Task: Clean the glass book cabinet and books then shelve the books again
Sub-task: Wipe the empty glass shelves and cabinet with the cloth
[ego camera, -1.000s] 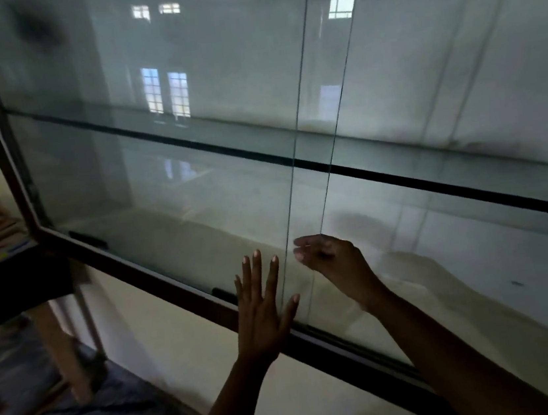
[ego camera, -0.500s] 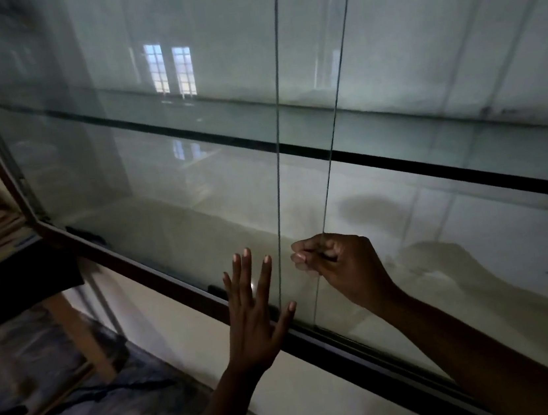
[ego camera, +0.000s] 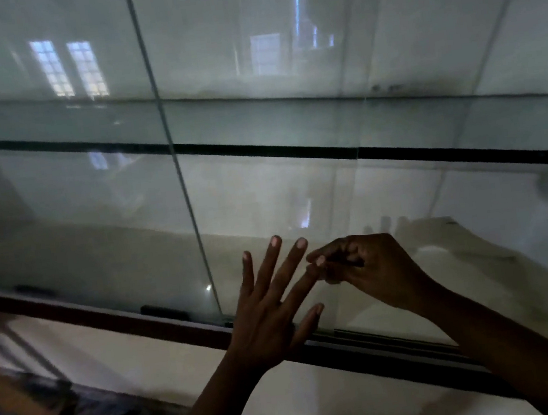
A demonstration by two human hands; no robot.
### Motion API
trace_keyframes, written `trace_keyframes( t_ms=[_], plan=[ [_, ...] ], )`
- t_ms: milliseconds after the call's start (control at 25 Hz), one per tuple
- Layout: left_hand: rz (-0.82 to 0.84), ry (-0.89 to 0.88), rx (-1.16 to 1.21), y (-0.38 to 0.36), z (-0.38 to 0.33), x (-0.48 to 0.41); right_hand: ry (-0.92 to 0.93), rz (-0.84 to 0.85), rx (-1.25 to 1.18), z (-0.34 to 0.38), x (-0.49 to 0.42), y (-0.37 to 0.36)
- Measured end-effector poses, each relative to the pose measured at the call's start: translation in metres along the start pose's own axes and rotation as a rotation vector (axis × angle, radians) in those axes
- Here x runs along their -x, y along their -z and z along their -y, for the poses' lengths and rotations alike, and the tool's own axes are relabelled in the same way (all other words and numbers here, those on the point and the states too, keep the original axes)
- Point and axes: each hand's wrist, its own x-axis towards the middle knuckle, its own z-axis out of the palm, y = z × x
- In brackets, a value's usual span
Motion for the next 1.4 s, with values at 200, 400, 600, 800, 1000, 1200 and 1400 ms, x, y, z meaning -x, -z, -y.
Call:
trace_keyframes(
  t_ms=[200,400,600,800,1000,1200,1400],
  plan=[
    [0.106,-0.345,-0.079,0.001,-0.01,-0.034,-0.07,-0.074,-0.022,-0.009,0.043,0.047],
    [0.144,-0.696,-0.192,0.008,-0.018,-0.085,-0.117,-0.202,-0.069,-0.018,0.075,0.074],
    [0.176,-0.907,-0.245,0.01,-0.004,-0.107,-0.147,-0.876,-0.176,-0.031,0.085,0.014],
    [0.139,-1.034,-0.221,0.015,0.026,-0.109,-0.066,-1.595,0.135,-0.035,0.03,-0.103],
    [0.003,-1.102,-0.259,0.018,0.055,-0.117,-0.06,-1.919,-0.027,-0.04,-0.05,-0.146],
    [-0.016,-1.157,-0.355,0.013,0.056,-0.122,-0.28,-2.057,0.179,-0.055,-0.073,-0.139],
    [-0.06,-1.184,-0.396,0.008,0.044,-0.13,-0.313,-2.08,0.236,-0.066,-0.073,-0.129]
  ],
)
